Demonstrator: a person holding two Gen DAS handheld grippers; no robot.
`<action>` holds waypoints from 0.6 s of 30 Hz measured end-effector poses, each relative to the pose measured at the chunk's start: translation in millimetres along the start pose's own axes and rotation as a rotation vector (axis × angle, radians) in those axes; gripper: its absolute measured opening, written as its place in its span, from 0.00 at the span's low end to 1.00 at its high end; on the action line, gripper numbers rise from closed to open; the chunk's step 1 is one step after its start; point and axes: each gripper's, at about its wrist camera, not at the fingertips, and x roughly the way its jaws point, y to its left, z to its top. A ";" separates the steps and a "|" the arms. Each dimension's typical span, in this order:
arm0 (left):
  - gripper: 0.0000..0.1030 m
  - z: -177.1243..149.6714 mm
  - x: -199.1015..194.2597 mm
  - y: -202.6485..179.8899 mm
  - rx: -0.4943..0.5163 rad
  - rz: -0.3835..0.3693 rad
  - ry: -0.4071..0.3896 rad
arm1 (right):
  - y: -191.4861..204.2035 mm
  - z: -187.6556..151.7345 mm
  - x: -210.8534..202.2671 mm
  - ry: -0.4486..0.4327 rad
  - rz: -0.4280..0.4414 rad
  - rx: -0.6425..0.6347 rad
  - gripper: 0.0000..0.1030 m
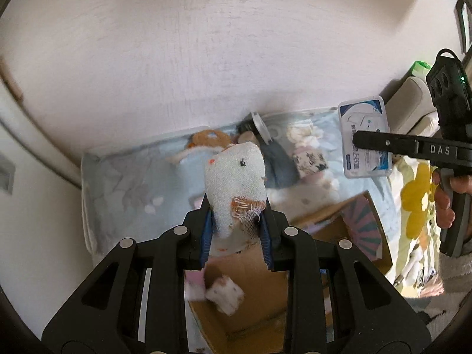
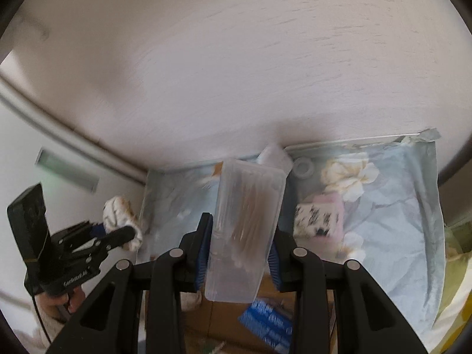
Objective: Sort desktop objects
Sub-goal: 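Carry both items into the box and open both tools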
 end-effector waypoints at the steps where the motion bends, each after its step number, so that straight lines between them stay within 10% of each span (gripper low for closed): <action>1: 0.24 -6.7 -1.1 -2.9 -0.006 -0.001 0.008 | 1.6 -4.5 5.8 0.015 0.012 -0.015 0.31; 18: 0.24 -117.1 27.9 -46.4 -0.122 0.020 0.127 | 12.2 -105.0 57.7 0.269 0.015 -0.287 0.31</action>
